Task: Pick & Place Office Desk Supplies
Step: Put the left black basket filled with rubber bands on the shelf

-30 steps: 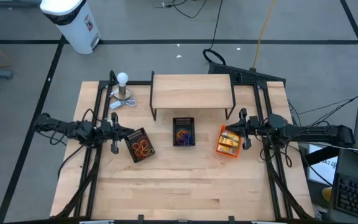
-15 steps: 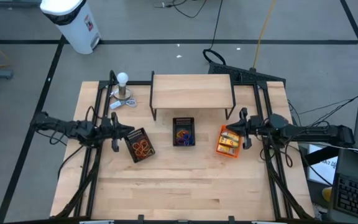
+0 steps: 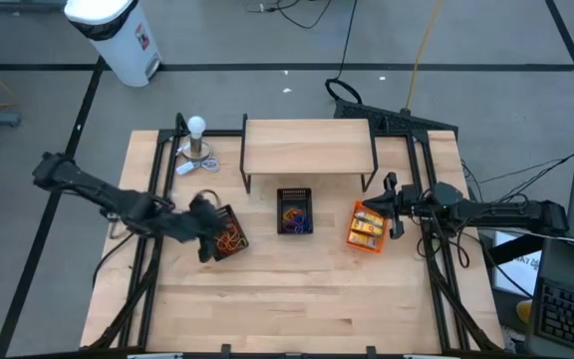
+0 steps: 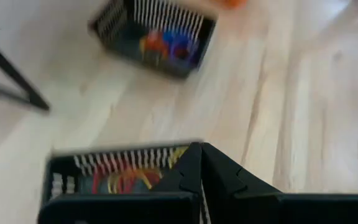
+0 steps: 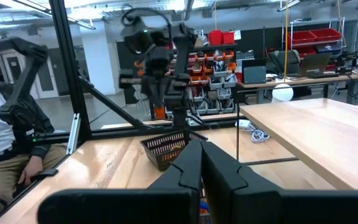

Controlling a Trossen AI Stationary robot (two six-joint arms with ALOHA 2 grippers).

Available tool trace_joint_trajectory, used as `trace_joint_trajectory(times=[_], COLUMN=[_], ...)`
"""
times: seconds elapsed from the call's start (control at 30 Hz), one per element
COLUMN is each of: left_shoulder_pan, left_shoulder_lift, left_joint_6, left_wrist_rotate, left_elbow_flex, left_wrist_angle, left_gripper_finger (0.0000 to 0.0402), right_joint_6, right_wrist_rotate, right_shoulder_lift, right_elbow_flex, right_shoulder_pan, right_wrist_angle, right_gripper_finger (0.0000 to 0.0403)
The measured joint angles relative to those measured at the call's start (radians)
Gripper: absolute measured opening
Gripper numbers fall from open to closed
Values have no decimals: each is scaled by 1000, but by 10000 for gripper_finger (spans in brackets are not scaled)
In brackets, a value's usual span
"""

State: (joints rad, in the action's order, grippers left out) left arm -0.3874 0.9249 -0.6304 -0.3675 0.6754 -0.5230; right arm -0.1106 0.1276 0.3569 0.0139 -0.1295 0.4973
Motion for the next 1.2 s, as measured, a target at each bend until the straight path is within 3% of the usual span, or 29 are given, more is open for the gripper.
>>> trace_joint_trajectory(times=[0.17,0.37,0.57,0.7,0.93,1.1,1.2], left_shoulder_pan=[-7,-7,-2,18,47,56,60], left_shoulder_lift=[232,465,599,635,663,670,696], left_joint_6=[-132,-83,-34,-66,-105,-91,-72], left_wrist_rotate=[72,218,307,316,306,262,306], left_elbow_flex=[162,284,343,349,349,348,348], left_wrist_angle=[-202,-238,-238,-268,-352,-344,-337], left_gripper_finger=[19,86,172,208,219,197,178], right_joint_6=[2,1,2,2,2,2,1], right_wrist_rotate=[0,0,0,0,0,0,0], right_shoulder_lift=[0,0,0,0,0,0,0], right_elbow_flex=[0,0,0,0,0,0,0], right_shoulder_pan=[0,0,0,0,0,0,0], right_wrist_angle=[2,0,0,0,0,0,0], right_gripper_finger=[0,0,0,0,0,0,0])
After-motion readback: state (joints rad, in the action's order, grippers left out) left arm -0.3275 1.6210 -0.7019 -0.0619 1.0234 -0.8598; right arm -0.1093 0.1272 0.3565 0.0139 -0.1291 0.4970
